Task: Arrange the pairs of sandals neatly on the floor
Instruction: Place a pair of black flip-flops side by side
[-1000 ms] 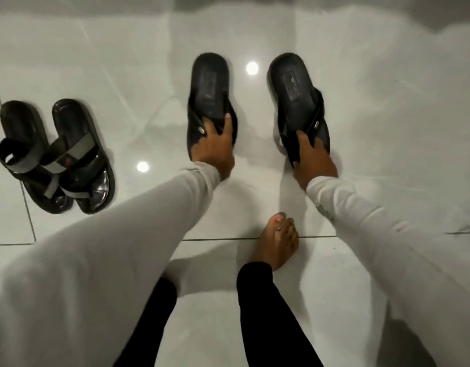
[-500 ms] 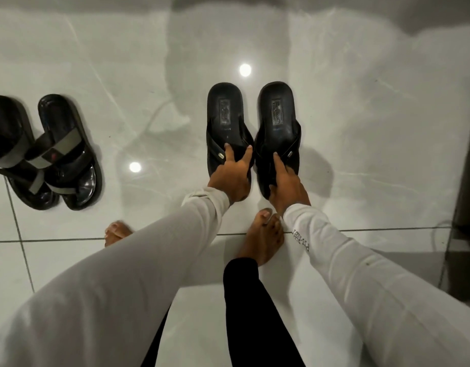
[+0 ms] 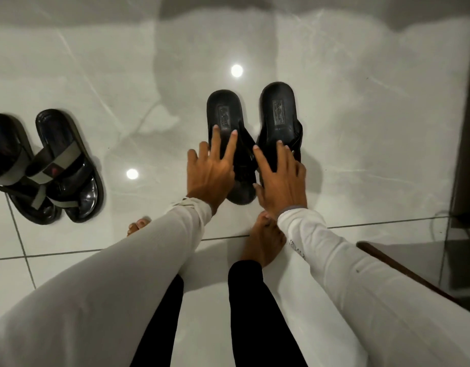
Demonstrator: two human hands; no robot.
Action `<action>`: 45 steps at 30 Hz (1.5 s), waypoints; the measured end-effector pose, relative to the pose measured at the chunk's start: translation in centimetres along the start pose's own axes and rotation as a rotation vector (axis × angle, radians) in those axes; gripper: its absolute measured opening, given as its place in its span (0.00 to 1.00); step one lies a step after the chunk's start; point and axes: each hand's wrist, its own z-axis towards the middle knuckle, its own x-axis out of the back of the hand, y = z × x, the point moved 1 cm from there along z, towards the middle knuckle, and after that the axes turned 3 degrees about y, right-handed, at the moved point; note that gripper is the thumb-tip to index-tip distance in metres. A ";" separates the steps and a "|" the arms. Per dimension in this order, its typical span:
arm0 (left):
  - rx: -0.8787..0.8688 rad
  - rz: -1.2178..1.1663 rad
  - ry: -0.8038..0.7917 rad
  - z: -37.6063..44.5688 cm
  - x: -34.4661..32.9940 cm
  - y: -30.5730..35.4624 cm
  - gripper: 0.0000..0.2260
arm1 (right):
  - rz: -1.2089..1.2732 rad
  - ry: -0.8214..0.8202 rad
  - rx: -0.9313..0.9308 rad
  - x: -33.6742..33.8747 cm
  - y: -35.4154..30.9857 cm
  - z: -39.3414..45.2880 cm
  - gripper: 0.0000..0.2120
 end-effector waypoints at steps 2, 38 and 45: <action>0.015 0.054 0.023 0.1 -0.2 -2.8 0.31 | -0.024 -0.029 0.086 -1.1 -1.6 0.9 0.44; -0.040 0.078 0.059 14.4 4.7 -0.5 0.36 | -0.176 -0.038 -0.101 6.1 13.5 18.2 0.51; 0.017 0.029 0.058 7.4 4.7 -4.4 0.37 | -0.176 0.058 -0.012 6.6 6.4 11.6 0.51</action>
